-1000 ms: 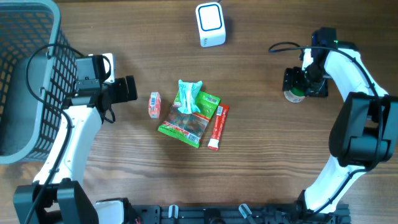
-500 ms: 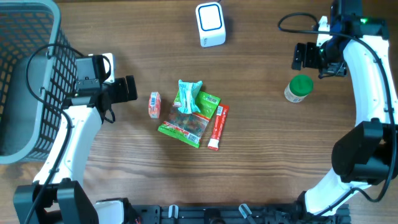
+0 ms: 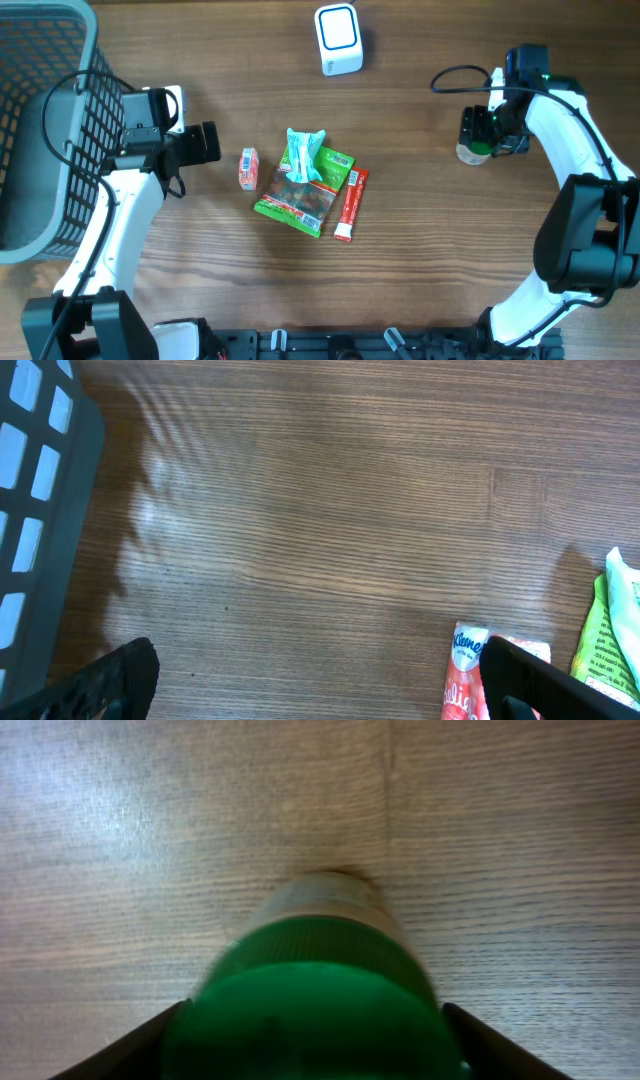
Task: Scan the item barcode
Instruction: 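Lower jar to the table right side and release it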
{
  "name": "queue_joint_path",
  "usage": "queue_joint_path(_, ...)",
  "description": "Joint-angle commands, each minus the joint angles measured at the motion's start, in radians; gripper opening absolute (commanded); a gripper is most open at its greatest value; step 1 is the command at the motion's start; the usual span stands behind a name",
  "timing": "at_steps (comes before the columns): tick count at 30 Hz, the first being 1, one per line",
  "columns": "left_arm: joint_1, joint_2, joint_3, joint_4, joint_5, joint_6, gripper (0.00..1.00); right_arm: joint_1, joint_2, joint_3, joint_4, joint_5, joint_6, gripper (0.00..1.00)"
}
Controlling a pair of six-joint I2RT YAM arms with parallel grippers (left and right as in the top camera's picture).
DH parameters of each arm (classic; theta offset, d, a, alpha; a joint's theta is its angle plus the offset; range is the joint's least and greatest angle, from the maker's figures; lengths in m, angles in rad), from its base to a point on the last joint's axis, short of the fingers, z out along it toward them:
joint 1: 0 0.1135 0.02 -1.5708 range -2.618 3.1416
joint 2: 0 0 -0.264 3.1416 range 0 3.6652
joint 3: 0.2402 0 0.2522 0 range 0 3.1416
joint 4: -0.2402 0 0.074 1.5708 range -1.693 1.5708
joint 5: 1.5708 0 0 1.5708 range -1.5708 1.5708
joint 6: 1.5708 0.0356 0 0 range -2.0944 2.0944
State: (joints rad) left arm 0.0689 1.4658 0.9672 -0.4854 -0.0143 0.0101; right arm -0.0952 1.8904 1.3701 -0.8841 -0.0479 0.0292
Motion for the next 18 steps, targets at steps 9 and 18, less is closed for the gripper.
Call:
queue_joint_path(9, 0.005, -0.014, 0.016, 0.003, -0.006, 0.005, 1.00, -0.057, 0.002, -0.011, -0.203, 0.105, 0.117, 0.68)
queue_joint_path(18, 0.005, -0.014, 0.016, 0.003, -0.006, 0.005, 1.00, -0.060, -0.039, 0.121, -0.289, 0.125, 0.119, 1.00)
